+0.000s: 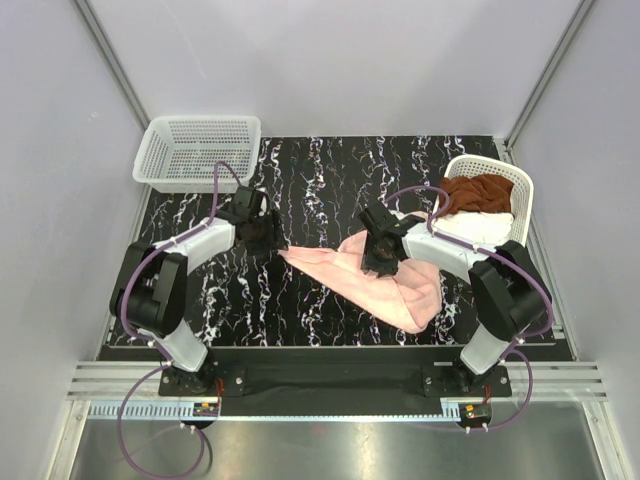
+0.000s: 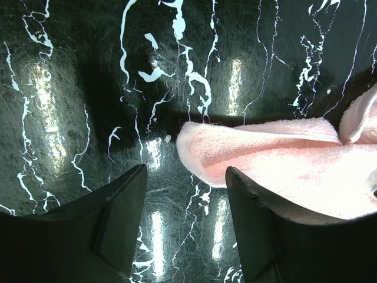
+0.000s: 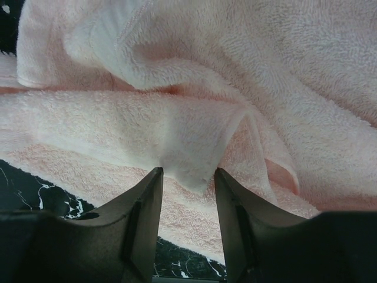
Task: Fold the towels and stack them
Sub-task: Flatten out the crumpled towel
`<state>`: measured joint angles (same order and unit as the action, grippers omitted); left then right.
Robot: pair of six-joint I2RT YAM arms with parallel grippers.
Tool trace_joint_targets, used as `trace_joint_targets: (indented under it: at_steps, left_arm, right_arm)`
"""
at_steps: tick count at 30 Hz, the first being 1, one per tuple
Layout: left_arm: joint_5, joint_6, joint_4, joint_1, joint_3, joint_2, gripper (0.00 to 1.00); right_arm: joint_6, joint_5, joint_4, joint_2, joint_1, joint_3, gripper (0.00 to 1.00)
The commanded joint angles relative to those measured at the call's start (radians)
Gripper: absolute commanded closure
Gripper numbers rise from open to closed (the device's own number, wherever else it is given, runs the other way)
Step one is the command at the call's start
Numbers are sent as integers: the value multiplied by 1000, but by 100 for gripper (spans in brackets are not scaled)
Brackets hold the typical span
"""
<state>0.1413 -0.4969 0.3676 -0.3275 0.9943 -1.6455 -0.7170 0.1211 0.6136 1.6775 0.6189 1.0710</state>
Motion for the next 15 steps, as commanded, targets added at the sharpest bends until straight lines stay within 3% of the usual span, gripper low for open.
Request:
trace_joint_targets:
  at_steps: [1,4,5,8,10,15]
  left_arm:
    - [-6,-20,-48,-2,17,-19,39]
    - [-3,-38,-59,-4,20,-37,39]
    - [-2,-46,-61,-4,21,-43,39]
    - [-6,-66,-62,-5,24,-54,39]
    - [-17,-80,-56,-5,26,-59,39]
    - [-34,-109,-58,-4,27,-76,39]
  right_arm:
    - [-33,38,-58,-12,4,0,53]
    - [-16,61,-69,-9,4,20,69]
    - [-10,80,-63,-2,4,30,79]
    - [22,138,-11,-5,2,79,88]
    - [28,166,24,-19,4,90,100]
    - [36,198,40,-64,1,69,100]
